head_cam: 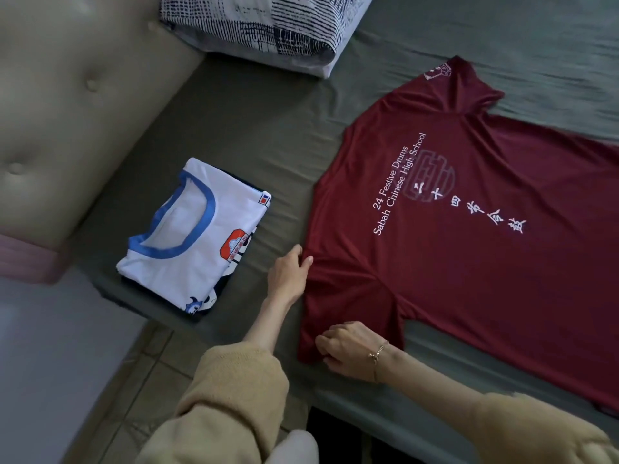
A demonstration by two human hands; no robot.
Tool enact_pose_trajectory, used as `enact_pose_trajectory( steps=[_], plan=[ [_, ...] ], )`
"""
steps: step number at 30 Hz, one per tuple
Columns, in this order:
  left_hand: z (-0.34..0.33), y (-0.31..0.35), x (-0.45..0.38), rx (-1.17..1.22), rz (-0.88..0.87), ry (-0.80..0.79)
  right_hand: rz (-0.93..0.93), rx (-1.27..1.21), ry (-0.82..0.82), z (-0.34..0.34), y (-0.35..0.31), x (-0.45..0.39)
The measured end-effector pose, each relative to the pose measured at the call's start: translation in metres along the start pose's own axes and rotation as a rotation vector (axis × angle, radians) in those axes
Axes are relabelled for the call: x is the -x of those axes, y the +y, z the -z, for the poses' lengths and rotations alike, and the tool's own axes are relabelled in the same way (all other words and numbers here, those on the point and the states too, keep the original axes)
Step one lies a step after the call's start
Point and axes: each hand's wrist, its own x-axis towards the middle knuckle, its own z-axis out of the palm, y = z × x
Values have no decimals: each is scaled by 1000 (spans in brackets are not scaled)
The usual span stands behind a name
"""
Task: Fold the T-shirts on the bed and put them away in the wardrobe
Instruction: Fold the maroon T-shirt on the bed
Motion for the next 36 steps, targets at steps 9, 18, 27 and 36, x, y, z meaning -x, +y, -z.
enact_pose_trajectory(
  steps=[9,18,27,36],
  plan=[
    [-11,7,12,-347,2,203,-29,-208,-163,9,-5,9],
    [-44,56,4,-548,-143,406,-431,-309,344,22,57,47],
    [-116,124,3,-470,-537,119,-1013,-120,592,11,147,129],
    [-173,207,-31,-489,-713,-4,-1290,-118,505,2,232,212]
  ],
)
